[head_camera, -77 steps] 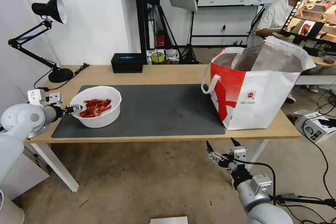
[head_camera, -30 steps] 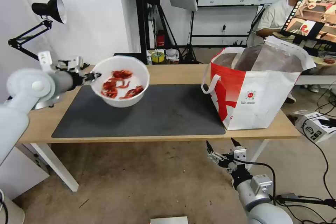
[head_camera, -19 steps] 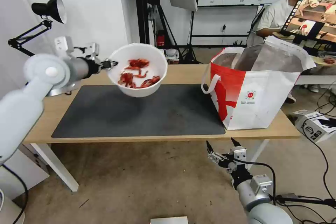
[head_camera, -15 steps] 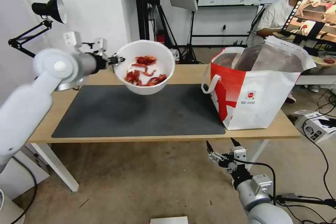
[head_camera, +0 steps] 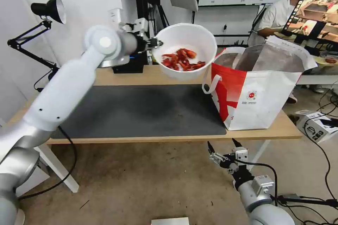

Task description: Pick up the trash from the table and place it into the takeout bag.

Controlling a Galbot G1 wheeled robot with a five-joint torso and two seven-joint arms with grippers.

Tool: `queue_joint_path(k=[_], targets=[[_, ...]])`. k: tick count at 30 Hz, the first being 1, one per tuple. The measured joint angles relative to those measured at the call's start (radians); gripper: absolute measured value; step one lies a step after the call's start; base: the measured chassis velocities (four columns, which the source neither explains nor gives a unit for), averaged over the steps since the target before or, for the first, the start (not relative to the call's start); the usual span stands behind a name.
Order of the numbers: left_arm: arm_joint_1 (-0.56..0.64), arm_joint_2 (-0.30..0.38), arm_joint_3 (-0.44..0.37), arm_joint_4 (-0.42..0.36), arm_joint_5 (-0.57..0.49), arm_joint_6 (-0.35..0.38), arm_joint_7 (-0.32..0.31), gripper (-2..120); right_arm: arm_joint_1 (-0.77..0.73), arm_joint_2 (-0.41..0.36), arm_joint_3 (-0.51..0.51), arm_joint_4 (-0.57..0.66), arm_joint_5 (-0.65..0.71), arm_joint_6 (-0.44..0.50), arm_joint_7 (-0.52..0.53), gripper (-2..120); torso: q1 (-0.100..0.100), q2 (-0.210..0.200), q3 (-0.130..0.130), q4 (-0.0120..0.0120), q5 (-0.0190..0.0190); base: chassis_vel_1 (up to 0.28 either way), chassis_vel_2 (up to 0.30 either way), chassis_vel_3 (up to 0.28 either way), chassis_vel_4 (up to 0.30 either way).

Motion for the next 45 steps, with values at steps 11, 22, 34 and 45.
queue_joint_path(k=[11,22,34,45], targets=[[-0.061,-0.097,0.018,0.078,0.001,-0.005,-0.013,0,0.0,0.0,0.0,0.0,0.0,0.0,0.0,100,0.0,0.0,0.0,0.0,0.0,0.0,0.0,0.0,0.0],[-0.138,-0.261,0.045,0.219,0.003,-0.041,-0.044,0,0.0,0.0,0.0,0.0,0.0,0.0,0.0,100,0.0,0.0,0.0,0.0,0.0001,0.0,0.0,0.0,0.0],[-0.179,-0.489,0.113,0.38,0.052,-0.202,-0.176,0,0.0,0.0,0.0,0.0,0.0,0.0,0.0,100,0.0,0.0,0.0,-0.0004,0.0003,0.0,0.0,0.0,0.0],[-0.147,-0.54,0.191,0.419,0.243,-0.383,-0.18,0,0.0,0.0,0.0,0.0,0.0,0.0,0.0,100,0.0,0.0,0.0,0.0001,0.0,0.0,0.0,0.0,0.0]])
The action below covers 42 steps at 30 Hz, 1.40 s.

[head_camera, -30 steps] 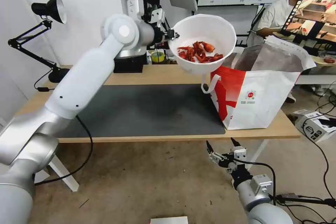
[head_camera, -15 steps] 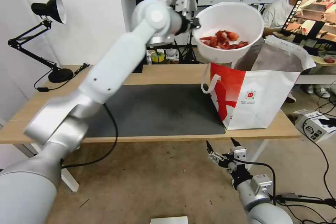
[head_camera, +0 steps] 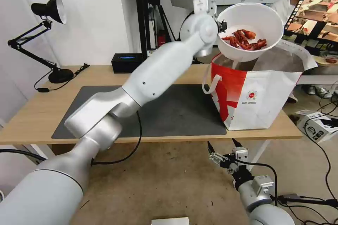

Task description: Pick up the trash from the table and place it into the takeout bag.

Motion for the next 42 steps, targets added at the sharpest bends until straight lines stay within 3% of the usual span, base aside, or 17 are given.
queue_joint_path(k=[4,25,40,42], targets=[[0.025,0.015,0.049,-0.018,0.083,-0.058,0.035,0,0.0,0.0,0.0,0.0,0.0,0.0,0.0,100,0.0,0.0,0.0,0.0,-0.0001,0.0,0.0,0.0,0.0],[0.059,0.06,0.137,-0.087,0.15,-0.061,0.081,0,0.0,0.0,0.0,0.0,0.0,0.0,0.0,100,0.0,0.0,0.0,-0.0001,-0.0001,0.0,0.0,0.0,0.0],[0.059,0.099,0.15,-0.144,0.078,0.106,0.14,0,0.0,0.0,0.0,0.0,0.0,0.0,0.0,100,0.0,0.0,0.0,-0.0001,-0.0002,0.0,0.0,0.0,0.0],[0.064,0.098,0.152,-0.149,0.072,0.131,0.14,9,0.0,0.0,0.0,0.0,0.0,0.0,0.0,100,0.0,0.0,0.0,-0.0002,-0.0002,0.0,0.0,0.0,0.0]])
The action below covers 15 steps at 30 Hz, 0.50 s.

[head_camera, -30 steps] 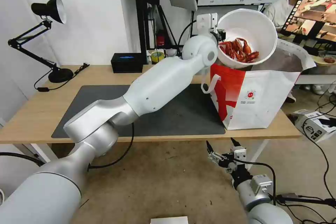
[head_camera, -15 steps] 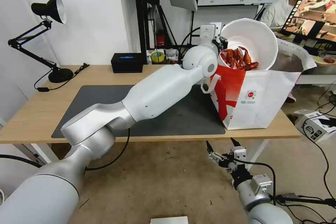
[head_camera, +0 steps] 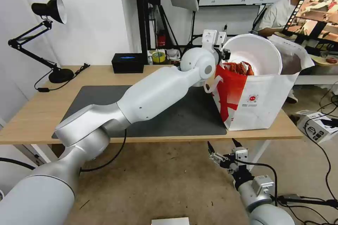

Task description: Pick up the trash from the table and place it into the takeout bag.

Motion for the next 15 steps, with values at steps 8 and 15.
queue_joint_path(k=[8,15], targets=[[0.001,0.001,0.0,-0.021,-0.045,0.064,0.002,35,0.0,0.0,0.0,0.0,0.0,0.0,0.0,100,0.0,0.0,0.0,0.0,0.0,0.0,0.0,0.0,0.0],[0.004,0.008,-0.008,-0.032,-0.056,0.064,0.002,60,0.0,0.0,0.0,0.0,0.0,0.0,0.0,100,0.0,0.0,0.0,0.0,0.0001,0.0,0.0,0.0,0.0]])
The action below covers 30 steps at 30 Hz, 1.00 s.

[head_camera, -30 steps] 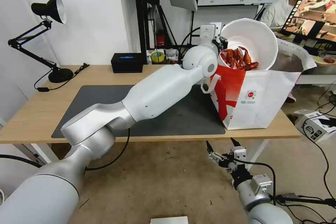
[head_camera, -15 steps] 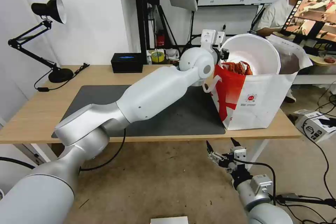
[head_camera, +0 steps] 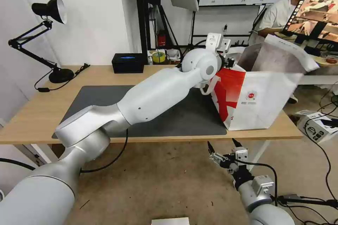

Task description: Pick up the trash from the table and place it into the takeout bag.

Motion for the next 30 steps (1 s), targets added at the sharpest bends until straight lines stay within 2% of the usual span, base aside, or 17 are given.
queue_joint_path(k=[2,3,6,7,10,12,15,17,18,20,21,24,25,26,28,29,30], targets=[[0.009,0.018,-0.004,-0.015,0.004,-0.03,0.011,71,0.0,0.0,0.0,0.0,0.0,0.0,0.0,100,0.0,0.0,0.0,0.0,0.0,0.0,0.0,0.0,0.0],[0.009,0.018,-0.004,-0.015,0.004,-0.03,0.011,71,0.0,0.0,0.0,0.0,0.0,0.0,0.0,100,0.0,0.0,0.0,0.0,0.0,0.0,0.0,0.0,0.0],[0.029,0.072,-0.013,-0.06,0.014,-0.122,0.047,85,0.0,0.0,0.0,0.0,0.0,0.0,0.0,100,0.0,0.0,0.0,0.0001,-0.0001,0.0,0.0,0.0,0.0],[0.029,0.072,-0.013,-0.06,0.014,-0.122,0.047,85,0.0,0.0,0.0,0.0,0.0,0.0,0.0,100,0.0,0.0,0.0,0.0001,-0.0001,0.0,0.0,0.0,0.0],[0.05,0.134,-0.022,-0.115,0.017,-0.201,0.081,97,0.0,0.0,0.0,0.0,0.0,0.0,0.0,100,0.0,0.0,0.0,0.0002,-0.0002,0.0,0.0,0.0,0.0],[0.053,0.142,-0.023,-0.122,0.018,-0.208,0.083,98,0.0,0.0,0.0,0.0,0.0,0.0,0.0,100,0.0,0.0,0.0,0.0001,-0.0002,0.0,0.0,0.0,0.0],[0.115,0.276,-0.064,-0.228,0.021,-0.269,0.129,100,0.0,0.0,0.0,0.0,0.0,0.0,0.0,100,0.0,0.0,0.0,0.0003,-0.0004,0.0,0.0,0.0,0.0],[0.118,0.282,-0.066,-0.232,0.022,-0.272,0.132,100,0.0,0.0,0.0,0.0,0.0,0.0,0.0,100,0.0,0.0,0.0,0.0003,-0.0004,0.0,0.0,0.0,0.0],[0.16,0.339,-0.089,-0.273,0.038,-0.297,0.152,100,0.0,0.0,0.0,0.0,0.0,0.0,0.0,100,0.0,0.0,0.0,0.0002,-0.0004,0.0,0.0,0.0,0.0],[0.16,0.339,-0.089,-0.273,0.038,-0.297,0.152,100,0.0,0.0,0.0,0.0,0.0,0.0,0.0,100,0.0,0.0,0.0,0.0002,-0.0004,0.0,0.0,0.0,0.0],[0.228,0.41,-0.136,-0.331,0.047,-0.314,0.164,100,0.0,0.0,0.0,0.0,0.0,0.0,0.0,100,0.0,0.0,0.0,0.0002,-0.0006,0.0,0.0,0.0,0.0],[0.262,0.447,-0.161,-0.363,0.051,-0.315,0.173,100,0.0,0.0,0.0,0.0,0.0,0.0,0.0,100,0.0,0.0,0.0,0.0003,-0.0006,0.0,0.0,0.0,0.0],[0.332,0.522,-0.211,-0.421,0.075,-0.318,0.2,100,0.0,0.0,0.0,0.0,0.0,0.0,0.0,100,0.0,0.0,0.0,0.0003,-0.0006,0.0,0.0,0.0,0.0],[0.332,0.522,-0.211,-0.421,0.075,-0.318,0.2,100,0.0,0.0,0.0,0.0,0.0,0.0,0.0,100,0.0,0.0,0.0,0.0003,-0.0006,0.0,0.0,0.0,0.0],[0.399,0.586,-0.261,-0.471,0.102,-0.327,0.227,100,0.0,0.0,0.0,0.0,0.0,0.0,0.0,100,0.0,0.0,0.0,0.0005,-0.0006,0.0,0.0,0.0,0.0],[0.399,0.586,-0.261,-0.471,0.102,-0.327,0.227,100,0.0,0.0,0.0,0.0,0.0,0.0,0.0,100,0.0,0.0,0.0,0.0005,-0.0006,0.0,0.0,0.0,0.0],[0.446,0.619,-0.298,-0.497,0.122,-0.337,0.241,100,0.0,0.0,0.0,0.0,0.0,0.0,0.0,100,0.0,0.0,0.0,0.0004,-0.0005,0.0,0.0,0.0,0.0]])
